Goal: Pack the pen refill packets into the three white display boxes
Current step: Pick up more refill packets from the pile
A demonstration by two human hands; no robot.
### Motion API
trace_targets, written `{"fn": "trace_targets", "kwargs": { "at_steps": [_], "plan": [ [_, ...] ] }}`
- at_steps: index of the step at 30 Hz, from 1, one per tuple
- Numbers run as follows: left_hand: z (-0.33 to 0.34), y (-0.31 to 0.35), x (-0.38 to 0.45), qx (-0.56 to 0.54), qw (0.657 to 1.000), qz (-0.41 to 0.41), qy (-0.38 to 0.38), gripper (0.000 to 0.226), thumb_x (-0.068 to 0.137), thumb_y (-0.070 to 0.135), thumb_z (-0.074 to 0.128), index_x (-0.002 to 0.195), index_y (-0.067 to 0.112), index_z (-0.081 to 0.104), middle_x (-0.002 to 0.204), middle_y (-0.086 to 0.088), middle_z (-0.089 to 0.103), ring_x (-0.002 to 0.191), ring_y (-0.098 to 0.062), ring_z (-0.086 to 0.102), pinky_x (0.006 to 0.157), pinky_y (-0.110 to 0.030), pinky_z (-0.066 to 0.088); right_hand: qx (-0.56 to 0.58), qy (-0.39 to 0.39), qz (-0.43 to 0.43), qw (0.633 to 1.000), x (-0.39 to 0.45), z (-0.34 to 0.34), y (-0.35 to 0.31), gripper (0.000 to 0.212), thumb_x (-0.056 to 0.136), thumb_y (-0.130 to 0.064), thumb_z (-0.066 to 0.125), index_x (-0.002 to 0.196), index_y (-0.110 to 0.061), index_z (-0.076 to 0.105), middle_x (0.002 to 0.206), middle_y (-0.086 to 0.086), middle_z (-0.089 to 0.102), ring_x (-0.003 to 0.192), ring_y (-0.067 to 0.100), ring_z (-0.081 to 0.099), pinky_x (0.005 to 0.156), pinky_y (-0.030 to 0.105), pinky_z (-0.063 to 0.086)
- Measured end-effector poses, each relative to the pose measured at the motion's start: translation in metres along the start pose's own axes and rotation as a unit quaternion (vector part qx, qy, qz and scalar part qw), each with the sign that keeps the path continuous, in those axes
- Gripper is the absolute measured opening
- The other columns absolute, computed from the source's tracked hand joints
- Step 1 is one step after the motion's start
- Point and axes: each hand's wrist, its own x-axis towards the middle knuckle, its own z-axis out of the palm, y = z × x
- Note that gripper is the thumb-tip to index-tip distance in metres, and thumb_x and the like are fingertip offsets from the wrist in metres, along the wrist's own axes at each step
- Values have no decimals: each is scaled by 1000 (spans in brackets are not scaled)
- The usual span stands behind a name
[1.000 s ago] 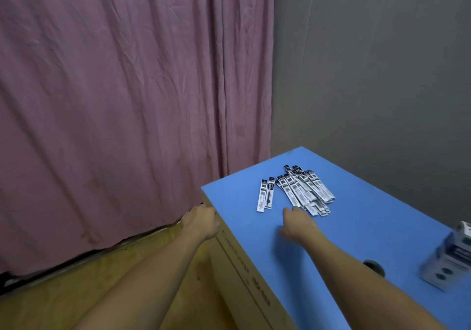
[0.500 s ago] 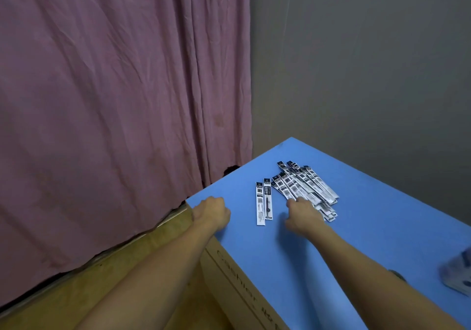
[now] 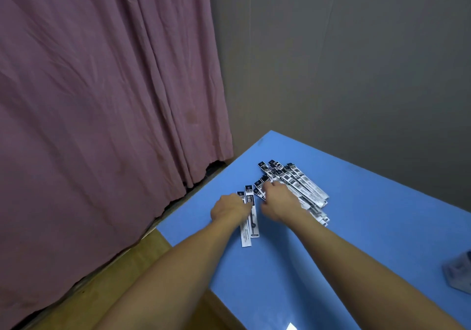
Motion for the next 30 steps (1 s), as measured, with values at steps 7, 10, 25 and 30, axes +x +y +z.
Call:
{"fn": "trace_targets", "kwargs": {
  "at_steps": [7, 10, 25, 30],
  "plan": [
    [16, 23, 17, 12, 1000, -10, -27, 27, 90, 40, 65, 111, 22, 65, 118, -1, 66, 108, -24, 65, 75, -29, 48, 30, 24, 17, 999, 14, -4, 11, 38, 90, -18, 54, 126, -8, 50, 127, 12, 50, 119, 32, 51, 89, 41, 49],
    [14, 27, 23, 10, 999, -16, -33, 27, 90, 23, 61, 117, 19, 64, 124, -4, 63, 115, -25, 62, 84, -31, 51, 39, 20, 30, 999, 15, 0, 19, 36, 89, -18, 53, 124, -8, 51, 126, 13, 51, 116, 31, 52, 91, 43, 51],
    [-31, -10, 49, -150, 987, -49, -34, 24, 75, 10, 77, 95, 6, 65, 101, -10, 69, 92, -27, 68, 64, -31, 55, 38, -2, 35, 999, 37, 7, -9, 41, 90, -19, 54, 129, -8, 47, 131, 13, 49, 121, 32, 50, 92, 39, 47],
    [-44, -18, 51, -184, 983, 23, -15, 27, 76, 2, 69, 64, 15, 49, 66, -4, 47, 61, -19, 43, 55, -25, 35, 31, -22, 44, 998, 29, 9, -7, 35, 90, -19, 53, 122, -7, 48, 125, 13, 52, 115, 31, 53, 86, 37, 46]
  ]
}}
